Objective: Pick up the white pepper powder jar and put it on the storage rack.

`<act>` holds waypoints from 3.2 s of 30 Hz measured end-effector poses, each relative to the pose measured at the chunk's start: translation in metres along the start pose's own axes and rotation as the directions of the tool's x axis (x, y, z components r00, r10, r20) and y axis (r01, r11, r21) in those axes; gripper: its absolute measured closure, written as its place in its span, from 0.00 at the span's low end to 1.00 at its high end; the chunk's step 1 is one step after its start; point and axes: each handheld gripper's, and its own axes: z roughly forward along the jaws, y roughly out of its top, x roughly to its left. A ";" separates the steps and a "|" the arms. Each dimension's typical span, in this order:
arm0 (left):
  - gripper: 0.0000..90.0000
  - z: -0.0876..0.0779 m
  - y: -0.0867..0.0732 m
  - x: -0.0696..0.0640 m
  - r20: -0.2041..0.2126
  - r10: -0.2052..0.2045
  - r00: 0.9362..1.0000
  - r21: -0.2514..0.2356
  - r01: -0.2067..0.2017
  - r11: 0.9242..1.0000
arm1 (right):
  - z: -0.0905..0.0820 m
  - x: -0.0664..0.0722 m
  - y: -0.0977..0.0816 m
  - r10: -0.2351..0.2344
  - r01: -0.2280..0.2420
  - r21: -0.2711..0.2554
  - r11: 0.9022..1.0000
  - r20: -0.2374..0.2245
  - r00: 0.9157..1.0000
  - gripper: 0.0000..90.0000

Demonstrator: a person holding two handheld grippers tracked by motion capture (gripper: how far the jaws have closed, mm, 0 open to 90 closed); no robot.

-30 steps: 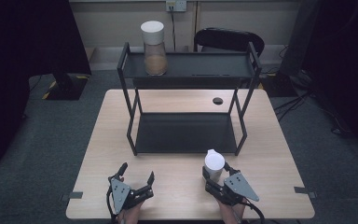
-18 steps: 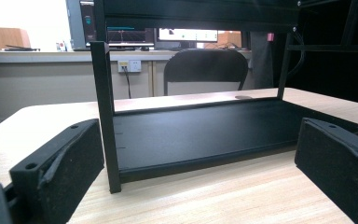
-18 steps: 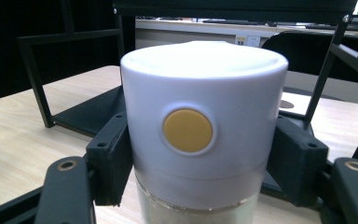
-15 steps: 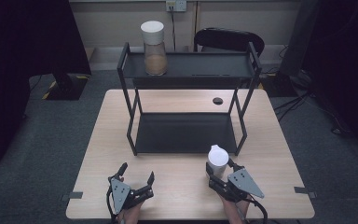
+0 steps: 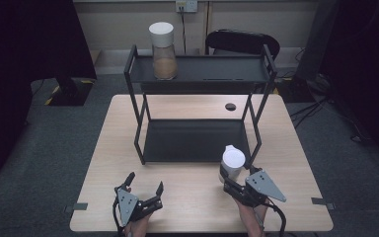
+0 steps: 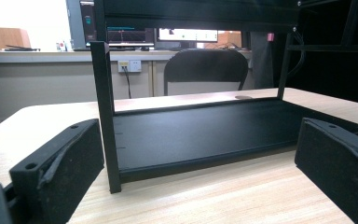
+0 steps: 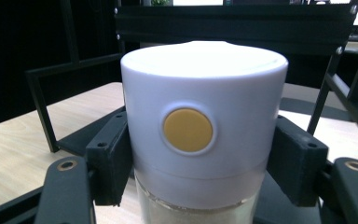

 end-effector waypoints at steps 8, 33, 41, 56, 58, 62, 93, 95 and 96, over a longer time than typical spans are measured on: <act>0.01 0.000 0.000 0.000 0.000 0.000 1.000 0.000 0.000 1.000 | 0.006 -0.004 0.016 -0.041 0.040 -0.010 0.999 -0.009 0.999 0.34; 0.01 0.000 0.000 -0.001 -0.004 0.000 1.000 0.000 0.000 1.000 | 0.037 -0.026 0.074 -0.022 0.019 -0.097 0.995 -0.032 0.999 0.34; 0.01 0.000 0.000 -0.001 -0.004 0.000 1.000 0.000 0.000 1.000 | 0.047 -0.030 0.093 -0.025 0.022 -0.128 0.992 -0.020 1.000 0.34; 0.01 0.000 0.000 -0.001 -0.004 -0.001 1.000 -0.001 0.001 1.000 | 0.071 -0.029 0.134 -0.028 0.023 -0.187 0.982 -0.024 0.999 0.34; 0.01 0.000 0.000 -0.001 -0.005 -0.001 1.000 -0.001 0.001 1.000 | 0.073 -0.028 0.141 -0.019 0.015 -0.194 0.981 -0.018 1.000 0.34; 0.01 0.000 0.000 -0.001 -0.007 0.000 1.000 0.001 0.000 1.000 | 0.077 -0.024 0.154 -0.025 0.022 -0.204 0.979 -0.010 1.000 0.34; 0.02 0.000 0.000 -0.001 -0.003 0.000 1.000 0.001 0.000 1.000 | 0.138 -0.026 0.228 -0.002 0.007 -0.197 0.980 0.025 1.000 0.34; 0.02 0.000 0.000 0.000 -0.003 0.001 1.000 0.002 -0.001 1.000 | 0.140 -0.027 0.229 0.009 -0.005 -0.193 0.981 0.020 1.000 0.34; 0.02 0.000 0.000 0.000 -0.003 0.002 1.000 0.002 -0.002 1.000 | 0.142 -0.027 0.228 0.004 0.002 -0.194 0.981 0.029 1.000 0.34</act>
